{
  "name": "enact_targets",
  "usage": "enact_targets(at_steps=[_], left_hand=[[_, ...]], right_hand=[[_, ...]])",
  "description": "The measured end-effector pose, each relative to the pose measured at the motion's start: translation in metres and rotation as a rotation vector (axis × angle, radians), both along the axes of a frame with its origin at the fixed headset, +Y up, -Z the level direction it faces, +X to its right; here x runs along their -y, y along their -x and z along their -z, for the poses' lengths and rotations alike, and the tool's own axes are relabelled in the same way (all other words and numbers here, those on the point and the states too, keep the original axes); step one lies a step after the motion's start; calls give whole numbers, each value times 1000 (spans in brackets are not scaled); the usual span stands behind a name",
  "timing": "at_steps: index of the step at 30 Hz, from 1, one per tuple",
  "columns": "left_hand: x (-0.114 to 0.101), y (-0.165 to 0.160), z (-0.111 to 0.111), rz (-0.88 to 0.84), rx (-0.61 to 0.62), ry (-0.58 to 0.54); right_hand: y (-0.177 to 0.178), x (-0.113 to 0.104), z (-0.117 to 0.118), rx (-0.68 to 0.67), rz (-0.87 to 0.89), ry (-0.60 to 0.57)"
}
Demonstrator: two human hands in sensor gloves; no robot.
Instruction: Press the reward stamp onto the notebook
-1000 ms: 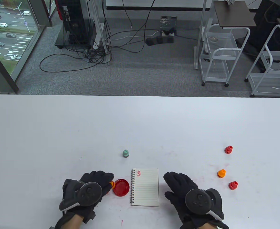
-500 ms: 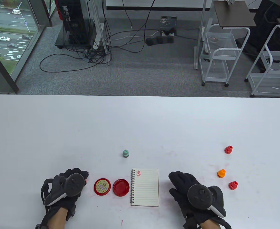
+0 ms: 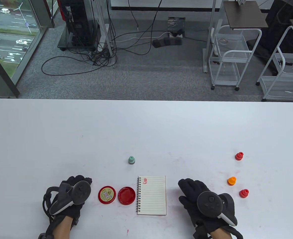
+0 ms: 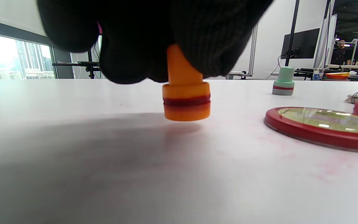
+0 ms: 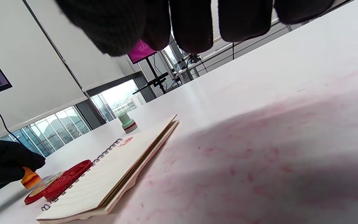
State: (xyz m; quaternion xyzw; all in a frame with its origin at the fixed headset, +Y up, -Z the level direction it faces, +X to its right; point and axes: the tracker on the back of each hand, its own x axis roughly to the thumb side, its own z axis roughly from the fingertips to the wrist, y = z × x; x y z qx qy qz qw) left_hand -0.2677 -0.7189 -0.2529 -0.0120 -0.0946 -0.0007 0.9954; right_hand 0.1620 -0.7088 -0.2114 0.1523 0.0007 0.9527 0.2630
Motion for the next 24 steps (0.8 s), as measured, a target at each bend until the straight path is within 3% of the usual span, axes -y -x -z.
enact_targets(at_steps=[14, 24], left_hand=[[-18, -3, -8, -129, -5, -70], [-42, -62, 8, -110, 137, -22]], right_hand=[[-3, -5, 0, 13, 2, -18], [3, -12, -3, -5, -30, -46]])
